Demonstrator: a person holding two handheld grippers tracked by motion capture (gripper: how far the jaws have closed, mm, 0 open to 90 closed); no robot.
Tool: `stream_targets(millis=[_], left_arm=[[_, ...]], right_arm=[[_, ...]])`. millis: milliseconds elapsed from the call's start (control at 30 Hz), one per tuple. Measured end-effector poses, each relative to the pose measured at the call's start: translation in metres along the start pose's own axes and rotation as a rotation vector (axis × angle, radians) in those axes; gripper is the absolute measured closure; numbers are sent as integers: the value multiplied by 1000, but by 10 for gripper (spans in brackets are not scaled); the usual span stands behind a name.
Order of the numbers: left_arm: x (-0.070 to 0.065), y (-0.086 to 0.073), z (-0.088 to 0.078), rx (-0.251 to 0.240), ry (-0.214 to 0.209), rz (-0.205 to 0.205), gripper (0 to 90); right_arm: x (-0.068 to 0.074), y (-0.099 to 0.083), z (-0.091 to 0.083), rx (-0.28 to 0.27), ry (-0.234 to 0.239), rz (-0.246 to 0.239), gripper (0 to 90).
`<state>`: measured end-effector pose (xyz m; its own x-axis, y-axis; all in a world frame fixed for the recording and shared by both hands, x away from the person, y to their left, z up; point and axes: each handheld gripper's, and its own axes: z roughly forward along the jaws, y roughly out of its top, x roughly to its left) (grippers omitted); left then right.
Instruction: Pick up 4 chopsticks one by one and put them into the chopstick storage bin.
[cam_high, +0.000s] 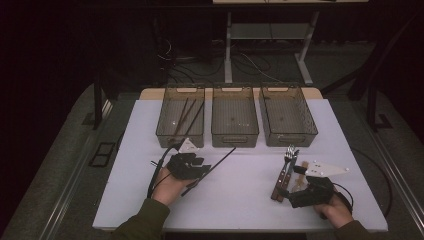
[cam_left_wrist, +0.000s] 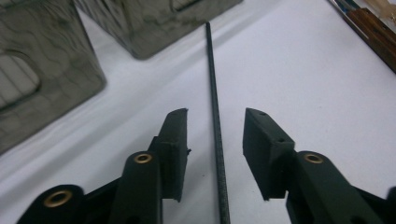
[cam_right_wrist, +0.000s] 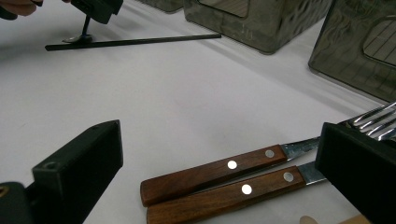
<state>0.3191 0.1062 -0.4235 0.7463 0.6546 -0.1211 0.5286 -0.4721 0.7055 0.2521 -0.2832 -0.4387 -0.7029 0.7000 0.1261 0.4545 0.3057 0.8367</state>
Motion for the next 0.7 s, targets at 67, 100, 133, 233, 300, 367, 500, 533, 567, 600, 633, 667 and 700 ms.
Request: stream_targets(millis=[67,100,133,233,300,367,500,533,567,600,633,667,700], left_arm=[[0,0,2,10,-13,-1,667],[-1,0,3,15,-17,-5,678],[-1,0,3,22,-18,5,694],[-2,-1,7,34,-18,3,737],[-1,-1,9,36,-17,-1,766],[-1,-1,12,45,-19,-2,788],[-2,-2,15,61,-15,8,801],[-2,-2,15,63,-14,7,803],[-3,-2,16,65,-14,7,805],[-3,-2,16,67,-15,9,805],[-3,-3,17,67,-13,11,809],[-3,-3,18,68,-16,12,814],[-3,-3,18,72,-18,10,814]], right_arm=[[0,0,0,0,0,-1,6],[0,0,0,0,0,-2,6],[0,0,0,0,-1,-2,6],[0,0,0,-1,-2,-3,6],[0,0,0,0,0,-3,6],[0,0,0,0,0,-3,6],[0,0,0,0,-1,-3,6],[0,0,0,-1,-2,-4,6],[0,0,0,0,-2,-4,6],[0,0,1,1,-2,-5,6],[0,0,1,1,-2,-5,5],[0,0,1,1,-1,-6,6],[0,0,1,1,-1,-6,6]])
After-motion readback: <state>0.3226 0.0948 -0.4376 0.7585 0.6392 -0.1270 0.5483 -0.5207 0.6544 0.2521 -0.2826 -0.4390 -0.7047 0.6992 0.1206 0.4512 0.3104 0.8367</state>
